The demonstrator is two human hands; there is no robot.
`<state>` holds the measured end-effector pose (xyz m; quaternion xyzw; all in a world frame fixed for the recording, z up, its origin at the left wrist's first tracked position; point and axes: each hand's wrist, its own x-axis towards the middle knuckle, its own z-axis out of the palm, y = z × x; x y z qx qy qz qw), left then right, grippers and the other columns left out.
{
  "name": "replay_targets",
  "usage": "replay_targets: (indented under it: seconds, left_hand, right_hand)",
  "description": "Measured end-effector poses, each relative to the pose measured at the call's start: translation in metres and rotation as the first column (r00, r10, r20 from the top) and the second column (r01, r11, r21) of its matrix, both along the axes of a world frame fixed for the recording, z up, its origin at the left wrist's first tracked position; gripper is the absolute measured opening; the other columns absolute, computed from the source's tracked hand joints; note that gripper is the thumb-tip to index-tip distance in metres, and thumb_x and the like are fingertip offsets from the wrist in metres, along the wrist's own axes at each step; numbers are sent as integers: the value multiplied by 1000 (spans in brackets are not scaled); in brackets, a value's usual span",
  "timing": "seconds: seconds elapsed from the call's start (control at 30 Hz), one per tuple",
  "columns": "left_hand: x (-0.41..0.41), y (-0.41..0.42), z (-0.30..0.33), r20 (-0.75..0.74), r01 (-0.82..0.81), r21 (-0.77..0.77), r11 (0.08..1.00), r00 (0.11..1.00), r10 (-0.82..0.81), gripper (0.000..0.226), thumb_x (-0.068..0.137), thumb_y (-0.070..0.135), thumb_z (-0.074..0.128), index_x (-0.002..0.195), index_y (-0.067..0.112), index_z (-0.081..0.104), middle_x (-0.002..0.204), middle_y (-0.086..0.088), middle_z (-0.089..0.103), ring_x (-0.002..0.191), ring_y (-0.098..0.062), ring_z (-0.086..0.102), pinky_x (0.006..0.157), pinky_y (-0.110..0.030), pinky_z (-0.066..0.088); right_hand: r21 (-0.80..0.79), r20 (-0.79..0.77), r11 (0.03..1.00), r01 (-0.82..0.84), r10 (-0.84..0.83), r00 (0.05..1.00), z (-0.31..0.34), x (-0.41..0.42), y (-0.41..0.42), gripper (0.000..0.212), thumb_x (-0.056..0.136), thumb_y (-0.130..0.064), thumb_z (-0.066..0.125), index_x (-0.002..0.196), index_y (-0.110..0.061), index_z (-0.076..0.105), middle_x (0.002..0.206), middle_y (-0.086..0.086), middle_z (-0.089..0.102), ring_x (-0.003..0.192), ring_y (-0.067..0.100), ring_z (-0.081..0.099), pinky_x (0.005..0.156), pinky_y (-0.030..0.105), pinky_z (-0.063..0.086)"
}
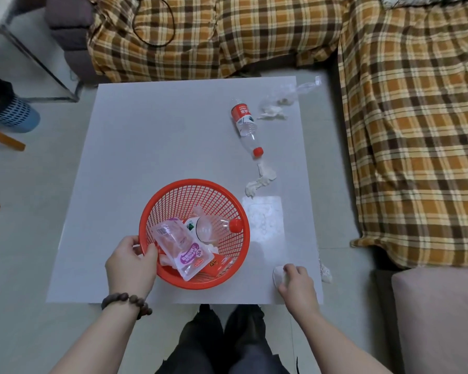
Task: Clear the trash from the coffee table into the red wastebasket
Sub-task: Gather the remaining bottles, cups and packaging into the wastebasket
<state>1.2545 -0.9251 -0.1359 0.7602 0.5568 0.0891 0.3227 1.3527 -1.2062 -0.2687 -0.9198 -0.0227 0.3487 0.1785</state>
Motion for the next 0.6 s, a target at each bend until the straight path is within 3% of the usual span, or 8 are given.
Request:
replay_targets:
  seconds: [0.17, 0.27, 0.37, 0.47, 0.6]
  left_hand:
    - [1, -7, 3, 24, 0, -19, 1000, 1000, 1, 3, 82, 17, 62, 85, 16, 61, 75, 0, 63, 63, 0, 54, 48, -17, 35]
    - [2, -14, 7, 35, 20, -39, 999, 999, -19, 3, 84, 18, 61, 87, 17, 61, 77, 0, 63, 63, -2, 55, 47, -17, 36]
    - [2, -22, 15, 64, 52, -59, 997, 997, -48, 4, 85, 22, 63, 84, 19, 60, 74, 4, 63, 63, -2, 56, 46, -17, 37]
    - [0, -32, 23, 105, 94, -86, 992, 991, -85, 6, 86, 25, 62, 82, 23, 59, 75, 7, 63, 64, -2, 59, 45, -17, 40]
    - [-3, -42, 37, 147, 167, -110, 980, 978, -150, 10, 86, 24, 62, 77, 26, 58, 74, 10, 64, 62, -1, 60, 46, -17, 44]
  right_hand:
    - [278, 139, 952, 126, -170, 976, 34, 20, 13, 40, 85, -21, 57, 124, -15, 49, 129, 6, 47, 111, 23, 49, 86, 33, 40]
    - [493, 224, 846, 203, -349, 910, 77, 43, 38, 37, 83, -23, 59, 119, -23, 51, 122, -4, 49, 102, 5, 45, 82, 21, 33]
    - [677, 271, 722, 141, -422, 865, 120, 54, 69, 35, 78, -21, 56, 110, -33, 52, 110, -12, 52, 96, -8, 46, 77, 9, 35]
    - [708, 318, 704, -59, -243, 916, 149, 48, 100, 35, 76, -23, 56, 109, -34, 53, 111, -10, 50, 97, -9, 46, 77, 6, 37]
    - [624, 323, 729, -281, 87, 942, 155, 31, 125, 40, 81, -17, 59, 120, -22, 55, 125, 0, 45, 113, 14, 46, 94, 26, 41]
